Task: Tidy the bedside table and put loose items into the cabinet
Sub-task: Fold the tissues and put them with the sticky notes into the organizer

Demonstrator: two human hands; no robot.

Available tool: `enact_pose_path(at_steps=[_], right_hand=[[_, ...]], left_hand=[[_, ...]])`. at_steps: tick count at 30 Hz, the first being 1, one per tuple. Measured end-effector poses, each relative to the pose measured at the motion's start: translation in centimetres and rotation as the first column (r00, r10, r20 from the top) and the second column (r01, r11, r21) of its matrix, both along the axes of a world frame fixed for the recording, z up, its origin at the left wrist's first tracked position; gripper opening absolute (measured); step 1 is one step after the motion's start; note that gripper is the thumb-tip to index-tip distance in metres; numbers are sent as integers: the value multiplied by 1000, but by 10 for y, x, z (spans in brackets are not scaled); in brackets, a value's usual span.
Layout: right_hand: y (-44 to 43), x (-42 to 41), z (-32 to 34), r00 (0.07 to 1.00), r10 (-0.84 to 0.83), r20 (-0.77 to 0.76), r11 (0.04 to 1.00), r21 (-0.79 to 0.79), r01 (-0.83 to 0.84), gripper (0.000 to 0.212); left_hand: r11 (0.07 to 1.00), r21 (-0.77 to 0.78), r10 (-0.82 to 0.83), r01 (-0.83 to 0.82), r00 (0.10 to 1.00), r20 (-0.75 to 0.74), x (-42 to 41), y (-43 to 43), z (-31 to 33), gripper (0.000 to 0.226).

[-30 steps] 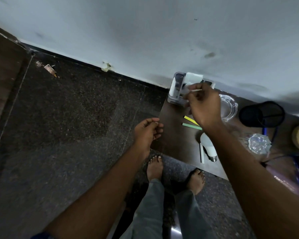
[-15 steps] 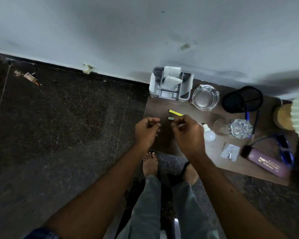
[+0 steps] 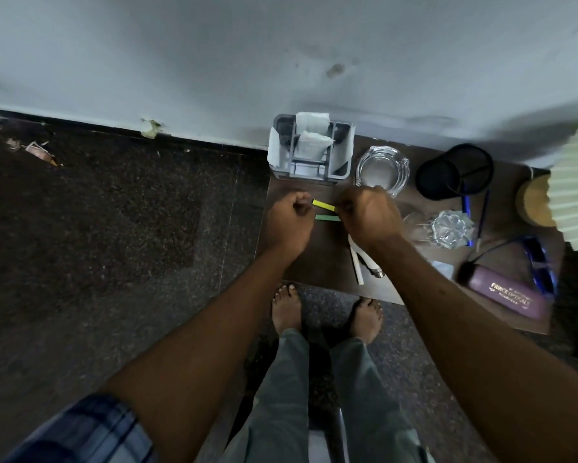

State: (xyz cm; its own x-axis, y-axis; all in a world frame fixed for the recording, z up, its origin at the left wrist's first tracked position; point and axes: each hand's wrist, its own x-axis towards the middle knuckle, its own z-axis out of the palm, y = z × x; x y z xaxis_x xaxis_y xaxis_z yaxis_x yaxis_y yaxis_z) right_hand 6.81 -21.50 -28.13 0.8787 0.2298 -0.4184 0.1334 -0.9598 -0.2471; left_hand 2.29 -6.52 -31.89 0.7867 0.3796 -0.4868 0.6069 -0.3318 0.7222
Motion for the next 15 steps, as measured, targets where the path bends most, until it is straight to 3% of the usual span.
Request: enact_pose_path(at_steps=[9,15], right_hand=[[10,19,-9,991,56,-122,998,-5,-57,29],[11,19,-15,989,108,-97,993,-45,-113,26]], left_hand=[[970,137,-201,203,979,-25,14,-1,1,24],[959,179,-217,219,976,-32,14,-2,-4,21]])
